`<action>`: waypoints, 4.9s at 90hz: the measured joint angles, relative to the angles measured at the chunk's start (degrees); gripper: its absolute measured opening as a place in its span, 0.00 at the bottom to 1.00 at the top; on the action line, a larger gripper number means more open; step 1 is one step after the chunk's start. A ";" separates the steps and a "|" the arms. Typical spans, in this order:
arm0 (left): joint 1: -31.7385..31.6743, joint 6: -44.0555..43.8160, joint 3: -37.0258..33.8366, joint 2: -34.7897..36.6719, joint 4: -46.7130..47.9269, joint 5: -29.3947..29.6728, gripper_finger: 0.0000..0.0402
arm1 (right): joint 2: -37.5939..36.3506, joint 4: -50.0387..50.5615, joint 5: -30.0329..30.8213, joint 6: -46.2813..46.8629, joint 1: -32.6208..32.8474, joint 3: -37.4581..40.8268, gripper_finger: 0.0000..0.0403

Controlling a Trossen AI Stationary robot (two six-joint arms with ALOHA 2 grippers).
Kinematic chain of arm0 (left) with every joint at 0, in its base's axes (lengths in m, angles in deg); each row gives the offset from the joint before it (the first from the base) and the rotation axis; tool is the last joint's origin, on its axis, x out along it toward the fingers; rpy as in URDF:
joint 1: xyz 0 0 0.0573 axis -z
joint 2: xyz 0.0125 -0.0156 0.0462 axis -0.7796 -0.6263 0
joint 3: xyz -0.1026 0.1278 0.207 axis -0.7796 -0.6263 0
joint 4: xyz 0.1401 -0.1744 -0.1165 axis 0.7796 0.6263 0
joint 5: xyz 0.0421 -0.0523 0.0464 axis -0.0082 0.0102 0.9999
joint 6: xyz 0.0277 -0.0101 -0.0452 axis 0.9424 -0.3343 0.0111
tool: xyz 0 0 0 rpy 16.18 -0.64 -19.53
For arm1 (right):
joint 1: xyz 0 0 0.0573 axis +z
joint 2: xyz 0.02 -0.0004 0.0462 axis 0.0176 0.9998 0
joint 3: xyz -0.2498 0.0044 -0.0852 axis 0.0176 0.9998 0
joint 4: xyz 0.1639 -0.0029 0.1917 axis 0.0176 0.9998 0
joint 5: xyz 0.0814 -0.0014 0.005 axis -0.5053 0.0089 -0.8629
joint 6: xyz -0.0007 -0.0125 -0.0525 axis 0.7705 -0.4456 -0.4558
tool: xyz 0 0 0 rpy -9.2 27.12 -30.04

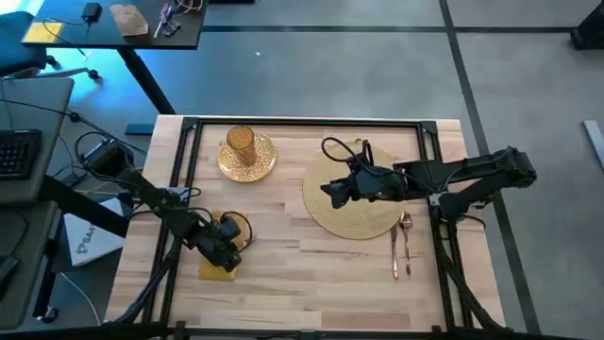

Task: Set table place
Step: Put the bronze fork on the yellow table napkin, then move the brown placemat to the center of the table

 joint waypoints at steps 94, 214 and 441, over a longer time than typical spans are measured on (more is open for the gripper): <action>0.04 6.26 2.45 -0.07 4.06 -0.47 0.13 | 1.68 0.00 -1.17 0.46 -0.02 0.02 0.49; 1.82 -30.20 5.53 7.38 26.03 0.90 0.00 | 1.66 0.39 -1.40 -0.02 0.00 0.02 0.49; 1.25 -27.43 5.54 12.76 1.62 -3.02 0.23 | 39.27 -19.82 -29.08 4.54 4.86 1.48 0.00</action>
